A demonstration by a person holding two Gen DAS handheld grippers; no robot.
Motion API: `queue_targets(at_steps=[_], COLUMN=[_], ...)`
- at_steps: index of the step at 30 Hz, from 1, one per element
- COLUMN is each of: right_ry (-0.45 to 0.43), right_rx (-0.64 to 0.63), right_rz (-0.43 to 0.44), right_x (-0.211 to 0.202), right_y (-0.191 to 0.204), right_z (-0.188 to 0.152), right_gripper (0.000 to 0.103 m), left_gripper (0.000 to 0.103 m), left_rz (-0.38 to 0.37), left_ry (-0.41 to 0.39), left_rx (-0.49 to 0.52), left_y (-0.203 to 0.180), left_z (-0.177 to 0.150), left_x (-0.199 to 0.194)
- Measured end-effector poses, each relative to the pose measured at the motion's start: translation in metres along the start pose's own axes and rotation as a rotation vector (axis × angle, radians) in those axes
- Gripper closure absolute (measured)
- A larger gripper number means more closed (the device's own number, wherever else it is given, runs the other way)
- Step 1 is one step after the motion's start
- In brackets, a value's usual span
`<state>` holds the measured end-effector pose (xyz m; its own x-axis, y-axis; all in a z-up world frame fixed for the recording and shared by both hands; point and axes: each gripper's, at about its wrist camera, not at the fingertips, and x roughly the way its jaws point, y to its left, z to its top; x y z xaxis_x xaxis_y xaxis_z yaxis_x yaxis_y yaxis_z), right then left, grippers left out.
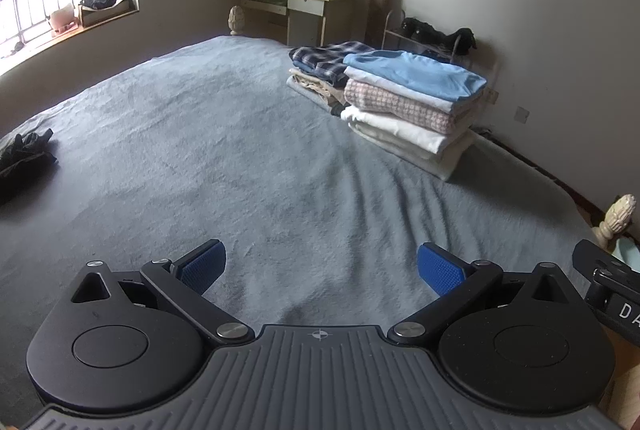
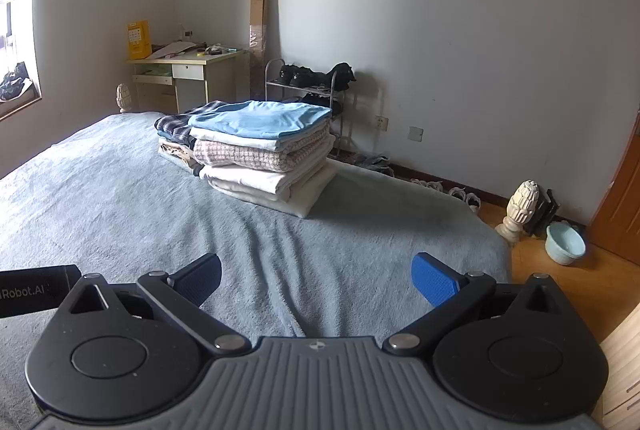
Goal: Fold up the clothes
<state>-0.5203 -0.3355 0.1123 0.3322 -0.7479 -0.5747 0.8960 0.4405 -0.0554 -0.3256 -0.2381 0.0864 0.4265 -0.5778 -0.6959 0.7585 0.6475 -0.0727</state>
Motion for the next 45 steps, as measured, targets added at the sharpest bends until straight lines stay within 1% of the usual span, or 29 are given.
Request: queue_targets(at_steps=[20,45], right_ry=[0.0,0.005], right_rx=[-0.015,-0.027], right_rz=[0.008,-0.013], right_x=[-0.0028,-0.0058], right_y=[0.0054,0.0058], right_z=[-0.002,-0.0039], right_gripper=[0.0,0.0], left_gripper=[0.0,0.0], left_rz=[-0.001,0.004], left_ry=[0.002,-0.014], left_rx=[0.0,0.003], left_y=[0.0048,0.0033], left_z=[-0.0001,-0.0016], left_x=[-0.0021,-0.0055])
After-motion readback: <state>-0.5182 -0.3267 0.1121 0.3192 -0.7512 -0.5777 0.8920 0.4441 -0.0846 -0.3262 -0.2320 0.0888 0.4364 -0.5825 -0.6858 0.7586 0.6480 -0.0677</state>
